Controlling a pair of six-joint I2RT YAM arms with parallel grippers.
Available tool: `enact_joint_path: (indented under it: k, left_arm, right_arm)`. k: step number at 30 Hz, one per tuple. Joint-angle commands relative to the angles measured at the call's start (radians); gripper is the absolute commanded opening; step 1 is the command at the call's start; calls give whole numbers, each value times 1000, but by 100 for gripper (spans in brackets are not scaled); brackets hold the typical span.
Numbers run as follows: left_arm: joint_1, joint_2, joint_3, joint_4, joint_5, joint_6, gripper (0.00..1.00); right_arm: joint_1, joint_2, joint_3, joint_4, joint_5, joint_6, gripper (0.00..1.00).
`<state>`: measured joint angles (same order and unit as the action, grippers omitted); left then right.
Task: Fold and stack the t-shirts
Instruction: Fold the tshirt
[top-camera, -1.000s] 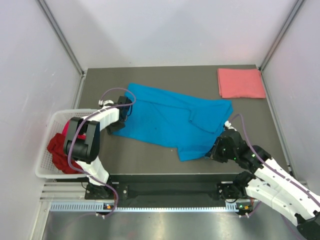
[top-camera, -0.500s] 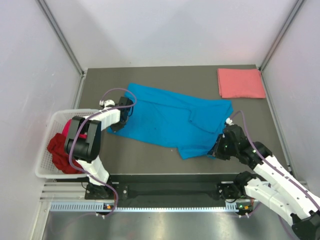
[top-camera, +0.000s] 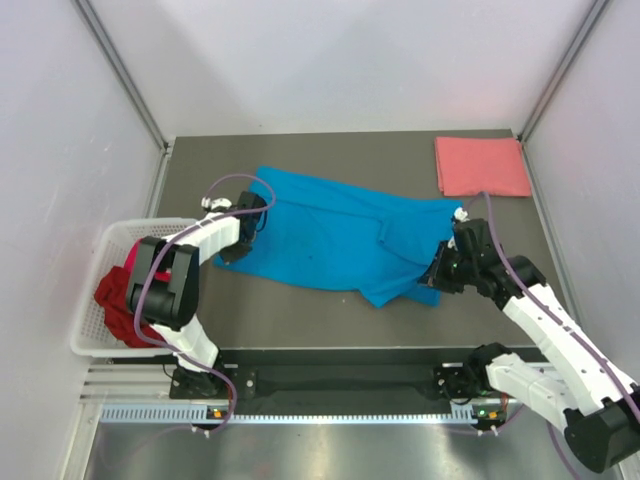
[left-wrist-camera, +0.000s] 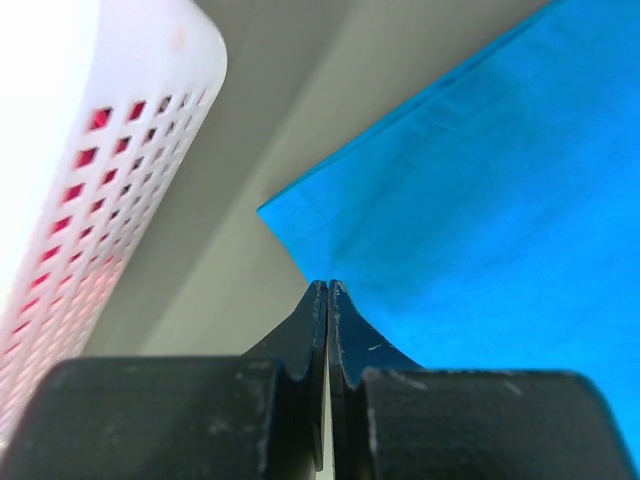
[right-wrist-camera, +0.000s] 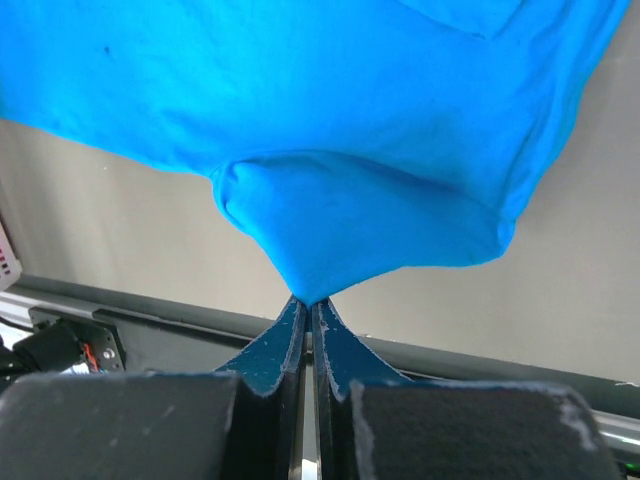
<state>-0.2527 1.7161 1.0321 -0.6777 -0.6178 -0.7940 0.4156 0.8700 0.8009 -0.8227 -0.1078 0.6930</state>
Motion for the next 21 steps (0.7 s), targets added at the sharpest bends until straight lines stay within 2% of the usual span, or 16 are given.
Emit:
enact_joint_path:
  k: [1,5,6,8,9,16,21]
  left_arm:
    - [-10,-59,66,-25,-17,52,0]
    - [-11,-46,112,-51,4,81,0]
    - [-11,-50,108,-48,27,85,9]
    - [-11,-58,65,-20,81,62,38]
    - [-10,-61,54,-4,99,61,48]
    - [-10,-72,-1,26,158,27,58]
    - [-5,-70,-59,50,222,-36,59]
  right_arm:
    - [-29,26,61,28,-33,-53,0]
    - [-47,46,83,28,-49,-70,0]
    - [-50,46,84,30,-53,-73,0]
    - [-60,46,80,28,-58,-78,0]
    - [-64,46,74,31,-64,-79,0]
    - [-107,38,57,19,-95,-107,0]
    - [-130,20,38,5,-115,-118,0]
